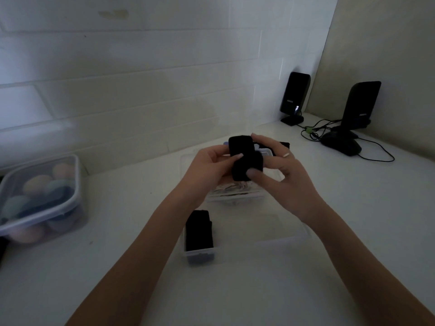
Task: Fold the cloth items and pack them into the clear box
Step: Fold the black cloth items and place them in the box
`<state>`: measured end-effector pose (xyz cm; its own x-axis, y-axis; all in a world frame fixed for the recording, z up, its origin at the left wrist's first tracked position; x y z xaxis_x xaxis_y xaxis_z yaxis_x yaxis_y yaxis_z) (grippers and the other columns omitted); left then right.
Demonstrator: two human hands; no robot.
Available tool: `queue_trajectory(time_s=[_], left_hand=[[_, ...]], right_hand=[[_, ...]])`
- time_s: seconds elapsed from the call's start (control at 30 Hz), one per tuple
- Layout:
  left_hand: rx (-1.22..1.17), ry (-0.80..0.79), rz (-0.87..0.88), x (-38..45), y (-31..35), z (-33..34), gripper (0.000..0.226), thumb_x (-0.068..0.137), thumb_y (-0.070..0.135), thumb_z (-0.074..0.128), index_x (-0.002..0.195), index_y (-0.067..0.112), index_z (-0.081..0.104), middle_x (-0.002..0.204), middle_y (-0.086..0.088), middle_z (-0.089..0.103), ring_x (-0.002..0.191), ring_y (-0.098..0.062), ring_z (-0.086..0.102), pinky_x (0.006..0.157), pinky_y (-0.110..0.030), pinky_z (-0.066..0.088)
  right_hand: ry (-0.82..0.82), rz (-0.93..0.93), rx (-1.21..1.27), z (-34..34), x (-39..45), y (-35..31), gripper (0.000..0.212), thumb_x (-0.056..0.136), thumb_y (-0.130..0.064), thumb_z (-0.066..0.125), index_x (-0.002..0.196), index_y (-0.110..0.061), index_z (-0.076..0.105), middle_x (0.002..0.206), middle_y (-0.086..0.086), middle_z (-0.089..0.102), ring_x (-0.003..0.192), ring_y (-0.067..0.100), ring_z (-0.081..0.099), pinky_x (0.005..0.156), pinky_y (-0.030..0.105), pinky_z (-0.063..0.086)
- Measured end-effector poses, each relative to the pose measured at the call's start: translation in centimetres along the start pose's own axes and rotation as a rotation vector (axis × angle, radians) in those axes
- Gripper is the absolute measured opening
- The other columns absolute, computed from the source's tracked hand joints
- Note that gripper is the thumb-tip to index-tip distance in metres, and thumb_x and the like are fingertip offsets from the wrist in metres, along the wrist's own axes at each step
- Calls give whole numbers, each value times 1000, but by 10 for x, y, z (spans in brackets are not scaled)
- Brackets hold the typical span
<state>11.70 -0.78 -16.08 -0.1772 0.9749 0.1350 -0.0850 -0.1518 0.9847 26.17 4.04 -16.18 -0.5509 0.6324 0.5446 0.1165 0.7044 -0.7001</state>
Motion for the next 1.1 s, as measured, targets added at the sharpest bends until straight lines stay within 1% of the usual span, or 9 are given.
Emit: queue_trajectory(time_s=[0.13,0.27,0.47,0.53,0.6,0.7,0.8,0.97,1.1], left_hand=[[20,-40,22,-2,1,7,25,88,-2,54,107,10,66,84,-5,74,77,-17,72,70,-26,58],[83,-54,21,-3,1,8,26,88,-2,54,106,12,67,84,-4,74,78,-16,72,70,-25,58],[187,-73,-3,-2,1,7,29,87,-4,52,103,17,65,80,-7,73,72,-12,71,66,-22,57],[217,-81,6,-2,1,7,32,86,-5,51,103,17,66,83,-12,72,73,-15,70,69,-24,58],[231,-95,4,-3,1,9,33,87,-5,49,96,21,67,74,-4,73,70,-14,70,68,-24,58],[199,-112,-48,-4,4,12,31,90,-1,44,87,21,66,67,4,72,64,-11,70,64,-24,59],[133,-136,-92,-5,7,14,24,93,6,45,91,19,64,83,-7,69,68,-15,70,66,-29,60],[494,-161,184,-10,8,16,20,84,20,66,104,24,65,93,1,69,88,-18,69,79,-36,58],[689,-145,348,-10,10,17,30,79,16,71,109,18,65,83,19,60,79,3,59,70,-13,47]], right_hand=[[84,128,84,-3,2,3,22,82,-35,61,78,-20,76,115,-13,61,112,1,52,93,9,34],[83,208,174,-3,1,6,20,88,-24,61,82,-13,77,110,-3,68,111,6,57,96,22,40],[112,231,219,-3,2,9,34,88,-18,61,77,12,72,96,-10,70,98,-2,61,91,23,45],[134,233,214,-1,1,8,26,87,-18,63,77,2,76,95,-9,70,102,5,62,89,24,47],[179,225,197,-3,1,7,16,85,-17,66,75,-9,76,92,-5,72,98,11,65,84,31,52],[184,222,207,-6,2,7,18,81,-18,69,74,-3,64,80,6,67,79,15,62,68,43,52],[123,218,295,-6,2,6,25,77,-17,71,77,-14,46,82,6,62,79,13,61,65,36,51],[12,148,284,-8,0,-1,36,80,-5,70,113,-14,59,99,-3,69,86,8,65,71,23,55],[46,159,289,-13,1,-3,18,84,-4,64,98,-12,70,89,-11,72,82,4,67,70,15,51]])
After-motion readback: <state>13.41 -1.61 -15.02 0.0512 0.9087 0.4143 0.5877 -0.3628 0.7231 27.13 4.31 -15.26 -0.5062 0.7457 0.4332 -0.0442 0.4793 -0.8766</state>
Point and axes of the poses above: each hand's wrist, its own x-axis towards the middle knuckle, its own z-axis out of the palm, y = z × x, the point moved 3 cm from there along x, towards the middle knuckle
